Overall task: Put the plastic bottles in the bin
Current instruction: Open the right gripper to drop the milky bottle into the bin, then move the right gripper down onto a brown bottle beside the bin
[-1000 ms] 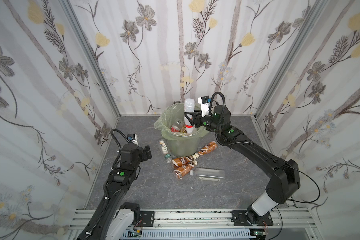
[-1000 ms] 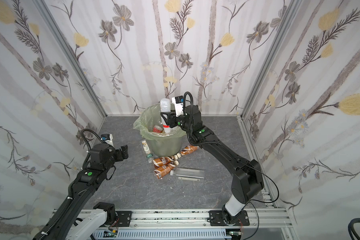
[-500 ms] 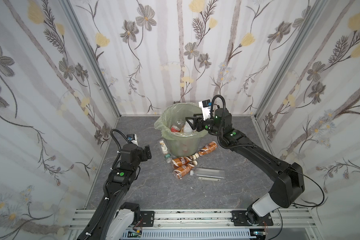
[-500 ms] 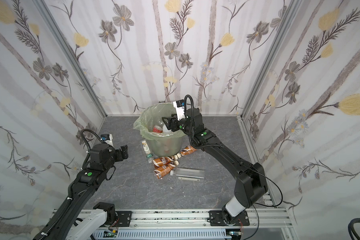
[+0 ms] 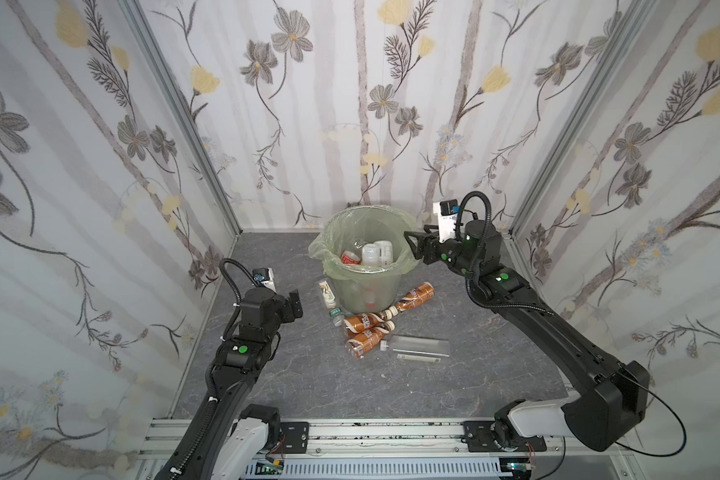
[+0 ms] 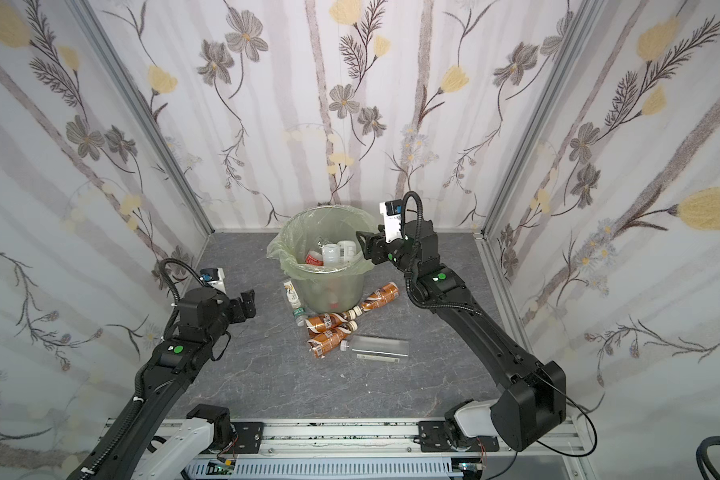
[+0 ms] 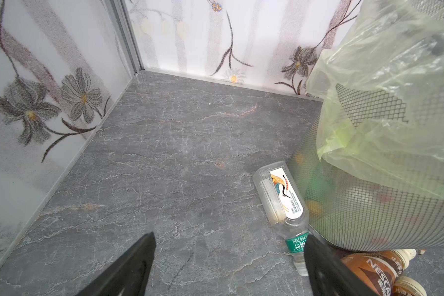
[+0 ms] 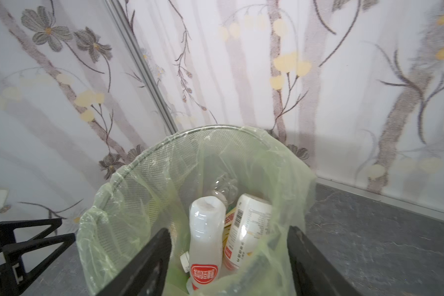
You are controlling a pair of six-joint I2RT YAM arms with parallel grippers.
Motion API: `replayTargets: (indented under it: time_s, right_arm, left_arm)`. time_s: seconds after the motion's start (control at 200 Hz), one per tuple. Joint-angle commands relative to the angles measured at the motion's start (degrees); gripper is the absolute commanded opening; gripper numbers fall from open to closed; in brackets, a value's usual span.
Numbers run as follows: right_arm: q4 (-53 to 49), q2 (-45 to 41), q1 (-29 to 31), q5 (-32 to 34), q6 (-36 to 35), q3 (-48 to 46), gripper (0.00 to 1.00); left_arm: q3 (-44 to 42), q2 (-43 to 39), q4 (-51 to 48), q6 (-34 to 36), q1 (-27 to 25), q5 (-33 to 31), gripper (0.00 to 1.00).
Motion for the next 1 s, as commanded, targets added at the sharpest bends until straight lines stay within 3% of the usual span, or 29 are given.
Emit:
replayTargets:
  time_s: [0.0, 0.46, 0.994]
  right_arm:
    - [0.65, -2.30, -2.98, 2.06, 3.02, -3.65, 0.72]
    - [2.51, -2.48, -7.03, 11.29, 16.64, -17.67, 0.74]
    - [6.68, 9.73, -6.76, 6.07, 27.45, -21.08, 0.69]
  left_arm:
    - [-0.09, 0.31, 1.69, -0.77, 0.05, -0.20, 0.92]
    - [-0.08, 0.04, 1.72, -0.67, 0.05, 0.08, 0.92]
    - [0.01, 0.93, 1.70, -0.78, 0.12, 0.79, 0.92]
